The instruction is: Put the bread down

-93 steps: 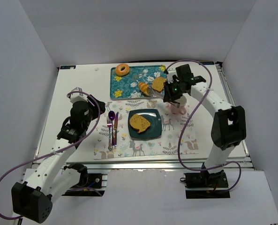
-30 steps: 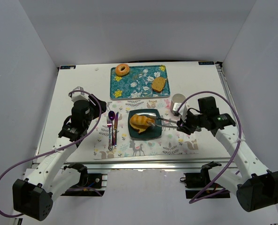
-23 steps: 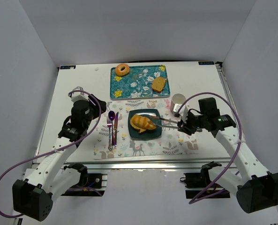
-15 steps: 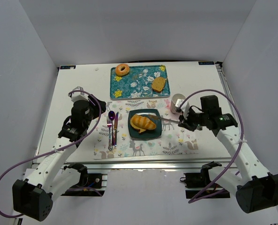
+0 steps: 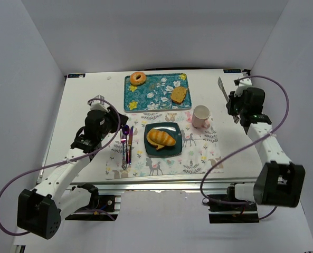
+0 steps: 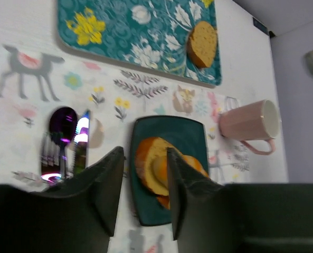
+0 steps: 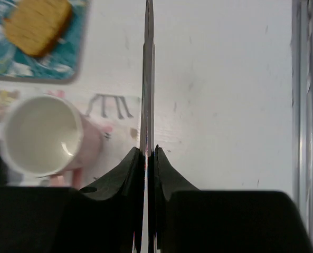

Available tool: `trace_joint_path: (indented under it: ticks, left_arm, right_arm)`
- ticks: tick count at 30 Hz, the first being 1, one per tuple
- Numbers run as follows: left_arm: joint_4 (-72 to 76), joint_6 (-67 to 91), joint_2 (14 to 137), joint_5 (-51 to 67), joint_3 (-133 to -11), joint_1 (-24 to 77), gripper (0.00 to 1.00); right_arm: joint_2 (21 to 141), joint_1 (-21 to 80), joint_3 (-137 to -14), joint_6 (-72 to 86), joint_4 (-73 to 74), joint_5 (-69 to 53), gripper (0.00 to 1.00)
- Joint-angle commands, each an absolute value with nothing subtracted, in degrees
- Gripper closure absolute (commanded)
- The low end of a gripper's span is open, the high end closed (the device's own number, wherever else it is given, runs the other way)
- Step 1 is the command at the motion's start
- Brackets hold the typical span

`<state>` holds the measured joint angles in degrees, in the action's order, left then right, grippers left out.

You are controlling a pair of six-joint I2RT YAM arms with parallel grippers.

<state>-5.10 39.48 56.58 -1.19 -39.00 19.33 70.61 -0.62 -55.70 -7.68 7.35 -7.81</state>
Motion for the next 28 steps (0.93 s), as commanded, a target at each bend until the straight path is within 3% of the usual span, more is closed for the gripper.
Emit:
trace_joint_path:
  ticks: [1, 5, 7, 9, 11, 12, 14, 15, 17, 18, 28]
  left_arm:
    - [-3.87, 38.59, 58.35, 5.1, -39.98, 21.0, 0.49]
    - [-6.59, 36.13, 62.12, 4.75, -42.1, 24.25, 0.35]
    - [-7.64, 35.07, 63.19, 3.96, -42.89, 25.75, 0.34]
    - [-8.09, 34.63, 64.42, 3.43, -43.15, 26.8, 0.34]
    - [-7.91, 34.63, 64.77, 2.81, -42.98, 27.07, 0.34]
    - [-7.65, 34.8, 64.86, 2.55, -42.8, 27.24, 0.34]
    - [-7.21, 35.15, 65.13, 2.11, -42.37, 27.25, 0.34]
    - [-7.21, 35.16, 65.39, 2.02, -42.36, 27.25, 0.34]
    - [-7.64, 34.98, 66.0, 1.59, -42.8, 27.25, 0.35]
    - [-7.82, 34.72, 66.35, 1.41, -43.32, 27.25, 0.35]
    - [-6.07, 35.07, 68.2, 0.79, -44.38, 27.25, 0.36]
  right_arm:
    - [77.5, -3.42, -52.3, -3.78, -1.21, -2.55, 1.0]
    - [84.71, -6.32, -50.28, -5.09, -4.56, -2.2, 1.0]
    - [88.41, -6.77, -49.05, -7.38, -6.32, -2.29, 0.99]
    - [91.57, -7.47, -48.78, -8.96, -6.24, -2.89, 0.91]
    - [93.24, -8.26, -48.95, -10.1, -4.4, -3.86, 0.73]
    - [93.69, -8.35, -49.04, -10.89, -3.61, -5.09, 0.59]
    - [93.95, -8.79, -48.69, -13.34, -1.85, -6.41, 0.49]
    - [93.87, -9.05, -48.17, -14.32, -1.5, -6.68, 0.37]
    - [93.52, -9.84, -47.9, -16.86, -0.1, -7.55, 0.24]
    - [93.25, -10.1, -47.99, -17.4, -0.09, -7.65, 0.11]
    - [84.91, -10.11, -60.54, -15.64, 11.16, -6.85, 0.11]
